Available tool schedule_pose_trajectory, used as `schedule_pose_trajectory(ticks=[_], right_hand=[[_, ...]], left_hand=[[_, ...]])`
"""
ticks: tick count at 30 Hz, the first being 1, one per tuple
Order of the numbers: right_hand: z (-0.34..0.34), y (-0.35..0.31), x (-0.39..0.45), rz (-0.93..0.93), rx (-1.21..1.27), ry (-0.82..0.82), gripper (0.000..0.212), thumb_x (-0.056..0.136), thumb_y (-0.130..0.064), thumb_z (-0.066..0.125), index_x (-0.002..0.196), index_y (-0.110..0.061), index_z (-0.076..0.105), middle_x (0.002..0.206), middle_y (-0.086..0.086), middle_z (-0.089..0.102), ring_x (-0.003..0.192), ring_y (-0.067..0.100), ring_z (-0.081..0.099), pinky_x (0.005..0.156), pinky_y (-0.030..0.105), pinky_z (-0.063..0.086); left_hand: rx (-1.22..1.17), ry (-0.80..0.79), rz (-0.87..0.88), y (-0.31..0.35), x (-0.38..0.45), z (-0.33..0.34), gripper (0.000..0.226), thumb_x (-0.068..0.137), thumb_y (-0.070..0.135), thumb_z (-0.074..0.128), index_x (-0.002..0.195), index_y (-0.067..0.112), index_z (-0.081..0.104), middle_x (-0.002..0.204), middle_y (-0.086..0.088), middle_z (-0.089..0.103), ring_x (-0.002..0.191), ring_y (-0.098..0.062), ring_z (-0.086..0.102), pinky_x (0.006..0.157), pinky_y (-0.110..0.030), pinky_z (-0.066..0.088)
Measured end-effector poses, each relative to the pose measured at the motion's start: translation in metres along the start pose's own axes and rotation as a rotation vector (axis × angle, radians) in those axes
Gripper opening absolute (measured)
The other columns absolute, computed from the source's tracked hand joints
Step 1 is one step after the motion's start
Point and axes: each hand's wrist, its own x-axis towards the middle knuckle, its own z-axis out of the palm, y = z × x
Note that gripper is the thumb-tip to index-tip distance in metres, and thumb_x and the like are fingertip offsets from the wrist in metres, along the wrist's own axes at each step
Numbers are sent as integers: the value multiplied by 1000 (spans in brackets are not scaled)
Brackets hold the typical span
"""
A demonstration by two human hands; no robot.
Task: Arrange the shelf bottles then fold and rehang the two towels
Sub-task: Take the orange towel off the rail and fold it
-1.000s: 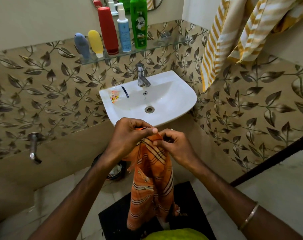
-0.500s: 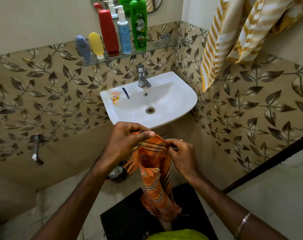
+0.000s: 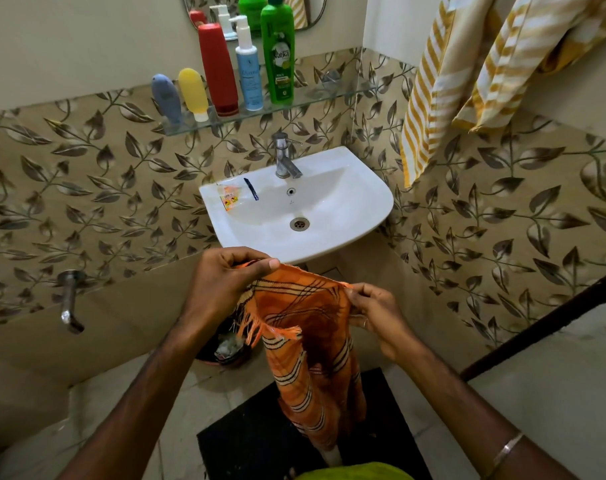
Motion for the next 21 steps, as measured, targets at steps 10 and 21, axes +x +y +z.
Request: schedule_pose_trajectory(ticks=[10, 21], right_hand=[[-11, -27, -4, -187, -276, -156, 14, 96, -13, 66, 88, -3, 73, 86, 10, 72, 81, 21, 66, 78, 37, 53], [8, -54, -12, -378, -426, -237, 9, 91, -15, 74, 88, -7, 77, 90, 12, 77, 85, 23, 72, 81, 44, 58]], left_hand=[[67, 69, -55, -21, 2, 22, 13, 93, 22, 67, 87, 12, 73, 84, -3, 75, 80, -20, 72, 73, -34, 57], [192, -282, -7, -25, -5, 65, 15, 90, 31, 70, 97, 21, 78, 88, 3, 78, 84, -14, 74, 78, -51, 59]])
